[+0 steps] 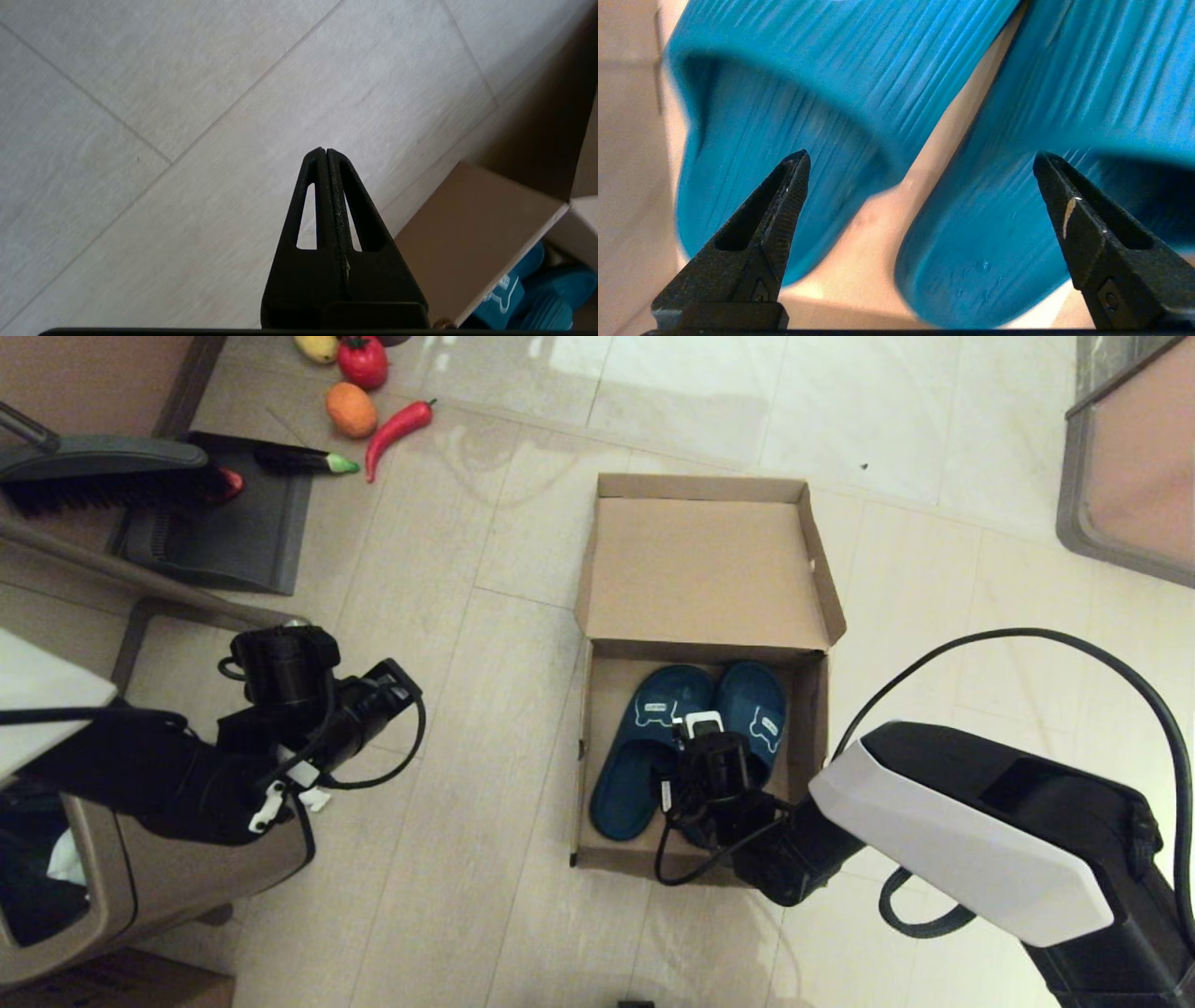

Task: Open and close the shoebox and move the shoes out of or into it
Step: Put the shoes out of the shoe box

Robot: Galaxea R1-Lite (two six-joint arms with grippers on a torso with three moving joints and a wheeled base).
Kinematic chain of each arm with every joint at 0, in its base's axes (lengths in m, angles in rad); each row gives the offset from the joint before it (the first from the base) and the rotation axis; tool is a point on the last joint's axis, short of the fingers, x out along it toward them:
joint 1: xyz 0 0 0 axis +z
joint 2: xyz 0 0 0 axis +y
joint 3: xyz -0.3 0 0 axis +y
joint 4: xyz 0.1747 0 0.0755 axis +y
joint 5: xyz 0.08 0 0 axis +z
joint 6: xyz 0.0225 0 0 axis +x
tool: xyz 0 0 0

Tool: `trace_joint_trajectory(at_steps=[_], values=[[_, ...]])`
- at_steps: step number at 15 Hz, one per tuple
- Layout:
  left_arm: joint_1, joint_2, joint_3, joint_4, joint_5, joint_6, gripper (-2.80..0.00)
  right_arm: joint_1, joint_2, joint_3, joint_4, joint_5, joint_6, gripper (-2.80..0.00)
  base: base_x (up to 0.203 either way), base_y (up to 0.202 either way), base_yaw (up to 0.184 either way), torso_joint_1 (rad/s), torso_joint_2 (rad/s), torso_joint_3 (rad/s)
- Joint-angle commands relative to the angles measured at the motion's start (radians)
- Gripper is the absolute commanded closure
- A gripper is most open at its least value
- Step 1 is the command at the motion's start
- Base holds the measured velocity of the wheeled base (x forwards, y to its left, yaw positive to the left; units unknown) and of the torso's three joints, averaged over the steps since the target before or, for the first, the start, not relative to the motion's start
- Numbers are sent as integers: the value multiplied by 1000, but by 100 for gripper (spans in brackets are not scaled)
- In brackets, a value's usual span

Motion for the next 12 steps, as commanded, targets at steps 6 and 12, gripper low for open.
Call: trace_joint_trajectory(at_steps=[6,12], values=[[6,-10,32,-8,2,-11,0,-14,69,-120,-6,-2,-13,-280,0,0,0,0,0,0],[23,-7,32,-8,4,-12,0,-14,93,-175,-6,-2,-27,-280,0,0,0,0,0,0]])
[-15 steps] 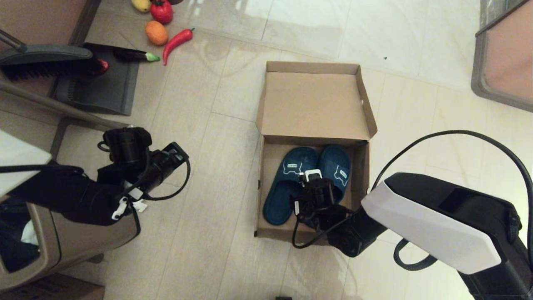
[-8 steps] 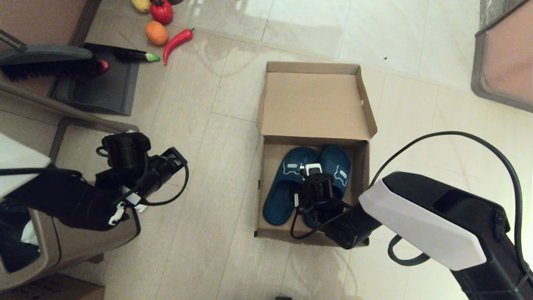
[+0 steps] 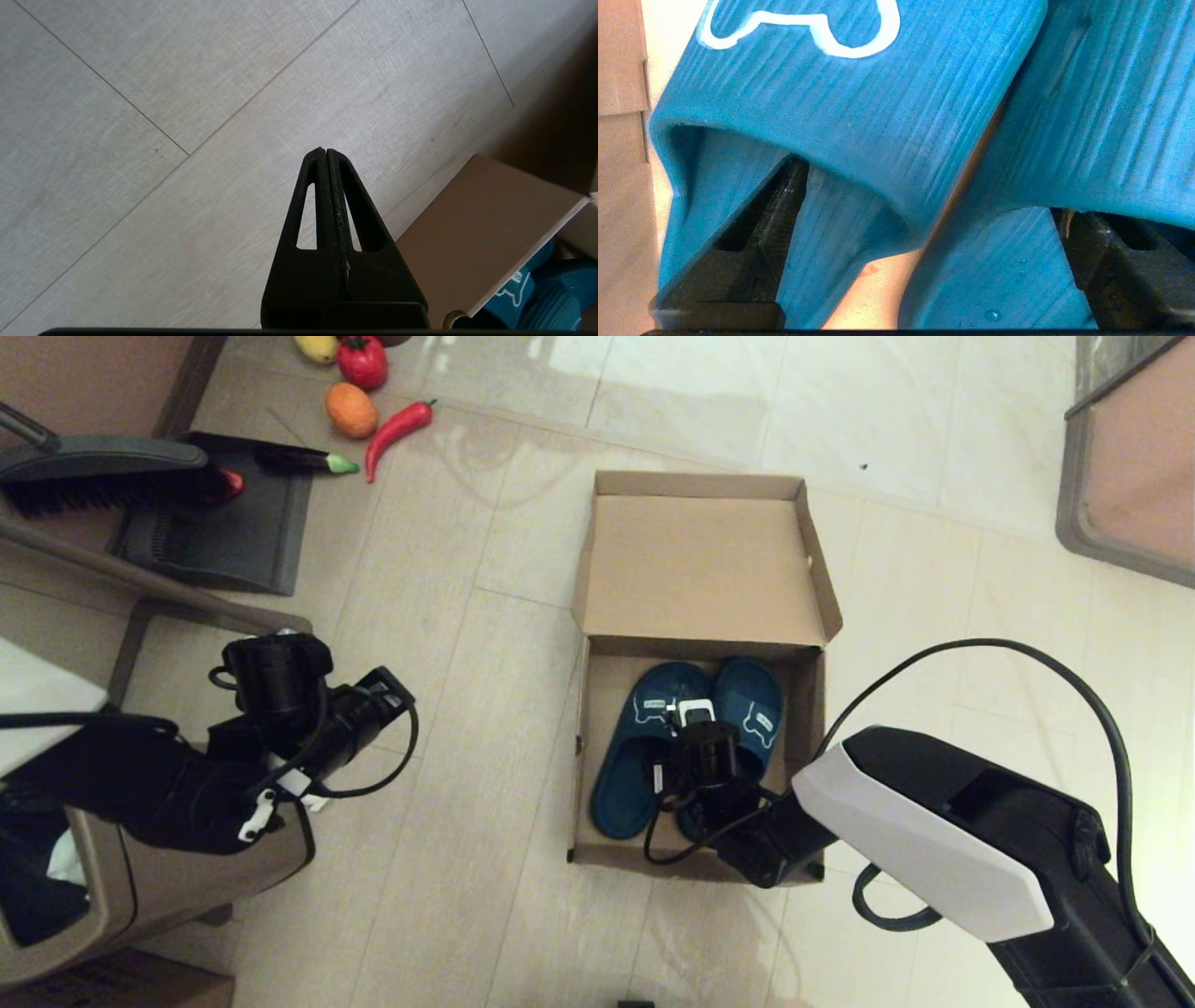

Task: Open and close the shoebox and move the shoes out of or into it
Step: Put the shoes out of the shoe box

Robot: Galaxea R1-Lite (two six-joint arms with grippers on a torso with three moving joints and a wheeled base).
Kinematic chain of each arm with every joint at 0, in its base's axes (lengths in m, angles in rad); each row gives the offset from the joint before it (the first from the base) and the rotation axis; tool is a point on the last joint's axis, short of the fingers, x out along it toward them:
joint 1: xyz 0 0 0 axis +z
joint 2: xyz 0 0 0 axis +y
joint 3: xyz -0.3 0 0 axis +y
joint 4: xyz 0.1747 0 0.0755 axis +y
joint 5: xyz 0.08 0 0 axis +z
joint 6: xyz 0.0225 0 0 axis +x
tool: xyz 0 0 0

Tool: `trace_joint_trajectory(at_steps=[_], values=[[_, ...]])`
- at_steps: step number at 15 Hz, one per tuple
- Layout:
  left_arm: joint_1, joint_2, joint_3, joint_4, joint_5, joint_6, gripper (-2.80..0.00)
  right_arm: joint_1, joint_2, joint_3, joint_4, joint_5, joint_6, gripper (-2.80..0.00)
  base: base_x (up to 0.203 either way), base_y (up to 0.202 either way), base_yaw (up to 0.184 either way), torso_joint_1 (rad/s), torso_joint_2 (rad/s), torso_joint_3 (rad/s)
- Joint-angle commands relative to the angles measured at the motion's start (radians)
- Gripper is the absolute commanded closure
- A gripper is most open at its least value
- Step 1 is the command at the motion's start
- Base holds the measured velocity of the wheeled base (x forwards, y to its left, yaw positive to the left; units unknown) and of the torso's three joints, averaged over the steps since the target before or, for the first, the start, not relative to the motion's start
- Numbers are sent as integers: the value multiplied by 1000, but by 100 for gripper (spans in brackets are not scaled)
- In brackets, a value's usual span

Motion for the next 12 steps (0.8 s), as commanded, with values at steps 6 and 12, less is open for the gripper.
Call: trace_joint_trajectory(at_steps=[6,12], values=[[12,9,0,-6,0,-15,0,0,-10,-16,-5,-4,-13,0,0,0,0,0,0,0],[12,6,6,-6,2,-39,0,1,-107,85,1,-19,-27,0,0,0,0,0,0,0]])
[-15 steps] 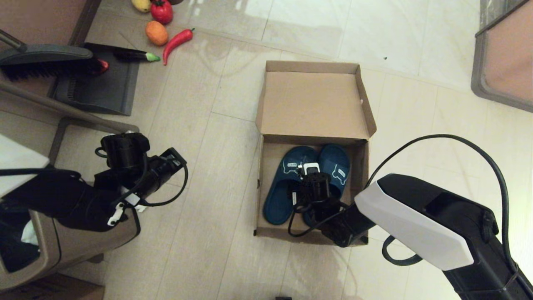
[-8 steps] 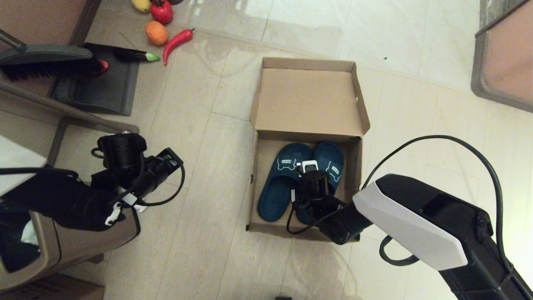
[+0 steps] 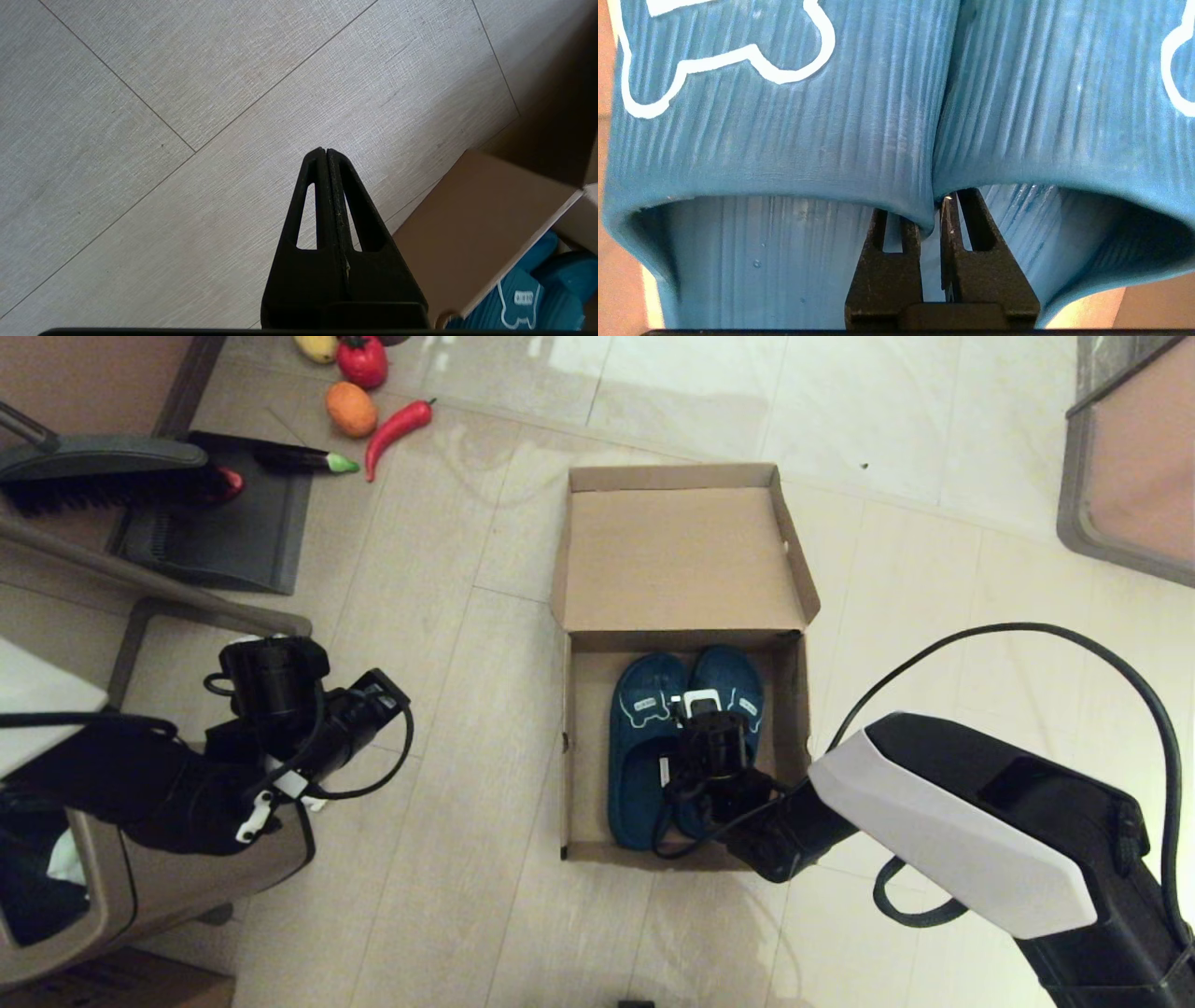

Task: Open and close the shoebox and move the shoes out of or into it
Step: Put the shoes out of the shoe box

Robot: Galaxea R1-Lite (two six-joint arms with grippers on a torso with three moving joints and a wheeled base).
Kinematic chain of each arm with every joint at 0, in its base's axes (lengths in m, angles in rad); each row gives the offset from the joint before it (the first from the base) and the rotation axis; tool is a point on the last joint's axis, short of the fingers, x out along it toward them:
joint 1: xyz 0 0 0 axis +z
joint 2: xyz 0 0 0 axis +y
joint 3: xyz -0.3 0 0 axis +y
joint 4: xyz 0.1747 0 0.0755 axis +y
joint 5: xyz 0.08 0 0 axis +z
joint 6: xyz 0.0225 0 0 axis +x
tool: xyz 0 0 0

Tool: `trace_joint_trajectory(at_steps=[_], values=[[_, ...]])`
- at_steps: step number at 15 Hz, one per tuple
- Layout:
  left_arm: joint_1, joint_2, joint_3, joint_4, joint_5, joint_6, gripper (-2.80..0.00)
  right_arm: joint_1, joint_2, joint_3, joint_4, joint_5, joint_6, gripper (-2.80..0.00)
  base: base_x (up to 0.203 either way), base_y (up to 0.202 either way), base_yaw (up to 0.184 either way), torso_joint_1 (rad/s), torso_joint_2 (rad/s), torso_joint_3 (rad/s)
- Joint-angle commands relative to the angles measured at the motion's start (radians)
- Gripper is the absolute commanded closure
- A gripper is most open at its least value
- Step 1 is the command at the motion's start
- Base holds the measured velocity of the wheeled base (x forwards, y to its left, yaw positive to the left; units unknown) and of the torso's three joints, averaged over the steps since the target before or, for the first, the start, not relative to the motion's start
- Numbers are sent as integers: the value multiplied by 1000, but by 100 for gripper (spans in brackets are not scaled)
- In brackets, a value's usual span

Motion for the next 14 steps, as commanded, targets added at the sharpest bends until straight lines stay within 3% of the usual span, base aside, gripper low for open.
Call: trace_joint_trajectory(at_steps=[1,8,14], values=[[0,0,0,-5,2,-4,0,1,-55,46,-6,-4,0,0,0,0,0,0,0,0],[0,-1,3,-8,2,-5,0,16,-179,222,-20,0,6,0,0,0,0,0,0,0],[-2,2,10,-8,2,-5,0,33,-271,290,-57,3,2,0,0,0,0,0,0,0]])
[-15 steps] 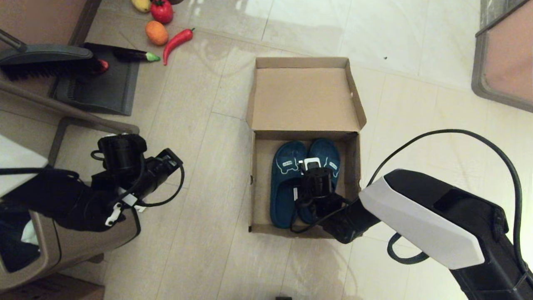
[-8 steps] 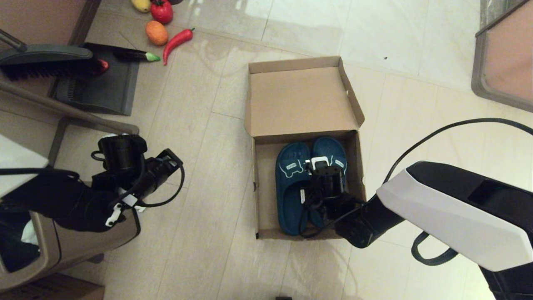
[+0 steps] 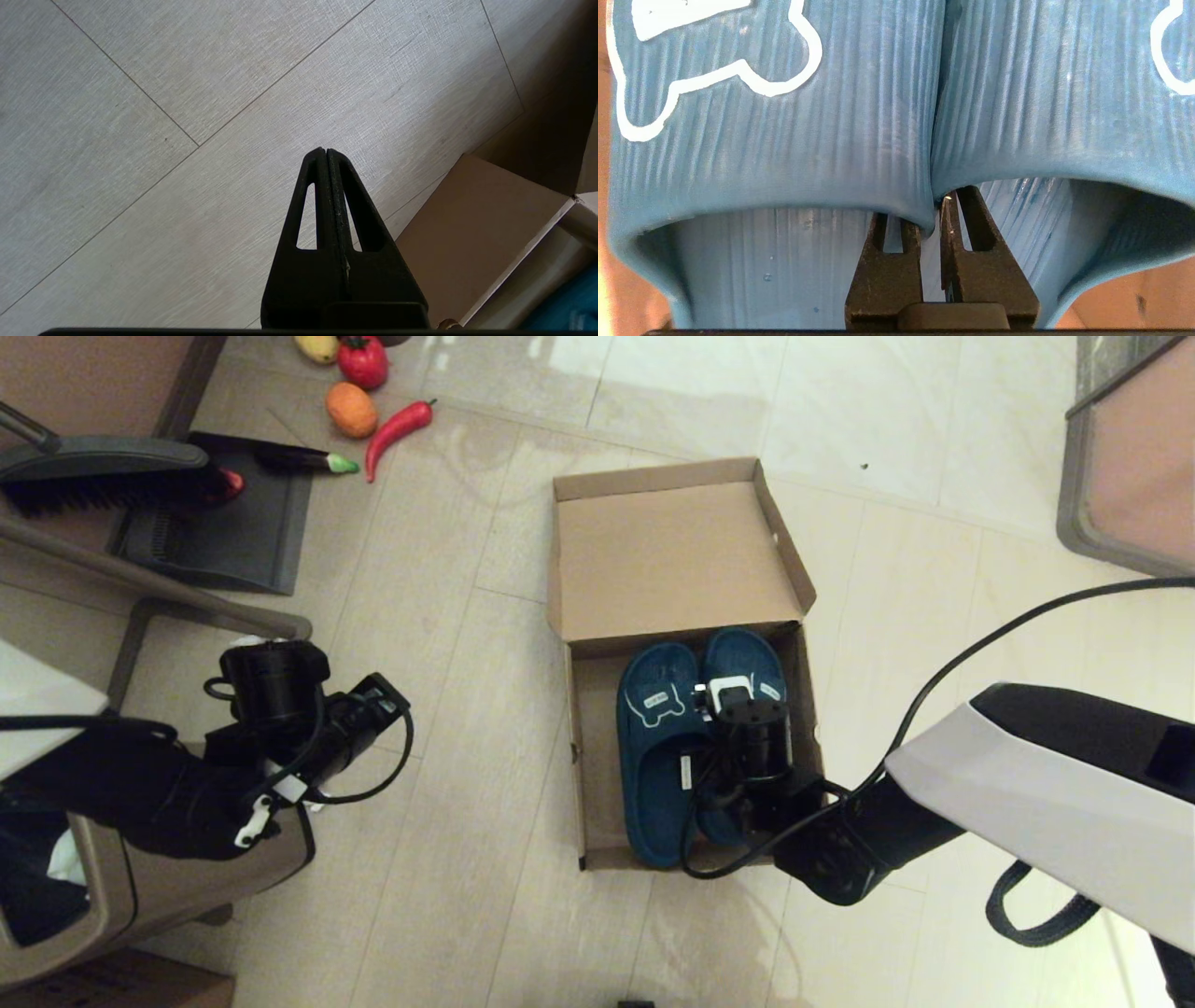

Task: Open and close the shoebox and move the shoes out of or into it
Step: Put the shoes out of the shoe box

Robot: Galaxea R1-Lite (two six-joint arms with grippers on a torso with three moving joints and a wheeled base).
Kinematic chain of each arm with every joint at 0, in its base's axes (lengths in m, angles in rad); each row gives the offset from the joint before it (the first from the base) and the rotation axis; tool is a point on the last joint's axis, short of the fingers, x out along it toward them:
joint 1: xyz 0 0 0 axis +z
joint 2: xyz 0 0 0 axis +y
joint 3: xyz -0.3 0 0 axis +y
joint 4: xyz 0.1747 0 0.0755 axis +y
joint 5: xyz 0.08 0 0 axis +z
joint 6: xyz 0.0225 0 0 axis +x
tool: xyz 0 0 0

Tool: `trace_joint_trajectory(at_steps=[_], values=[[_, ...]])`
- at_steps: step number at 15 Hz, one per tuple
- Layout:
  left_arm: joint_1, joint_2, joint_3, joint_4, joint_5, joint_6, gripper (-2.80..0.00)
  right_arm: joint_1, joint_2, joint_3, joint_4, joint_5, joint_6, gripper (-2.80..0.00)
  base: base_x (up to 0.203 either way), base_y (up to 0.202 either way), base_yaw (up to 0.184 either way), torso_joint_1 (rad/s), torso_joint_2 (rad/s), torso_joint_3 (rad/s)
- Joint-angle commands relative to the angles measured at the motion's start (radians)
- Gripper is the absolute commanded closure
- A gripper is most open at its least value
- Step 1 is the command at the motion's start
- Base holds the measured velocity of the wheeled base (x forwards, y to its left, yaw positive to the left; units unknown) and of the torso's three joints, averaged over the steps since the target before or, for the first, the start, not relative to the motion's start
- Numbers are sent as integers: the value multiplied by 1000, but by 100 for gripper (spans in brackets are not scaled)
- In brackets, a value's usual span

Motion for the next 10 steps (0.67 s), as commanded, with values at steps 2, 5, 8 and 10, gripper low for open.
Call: trace_joint_trajectory(at_steps=[2,5,8,10], values=[[-1,6,-11,-5,-1,-1,0,5,-81,51,-4,-1,1,0,0,0,0,0,0,0],[-5,6,-6,-5,1,-3,0,14,-140,97,-2,0,1,0,0,0,0,0,0,0],[-5,2,-3,-5,1,-3,0,26,-205,125,-1,1,2,0,0,0,0,0,0,0],[-5,-3,3,-5,2,-3,0,26,-268,115,22,1,1,0,0,0,0,0,0,0]])
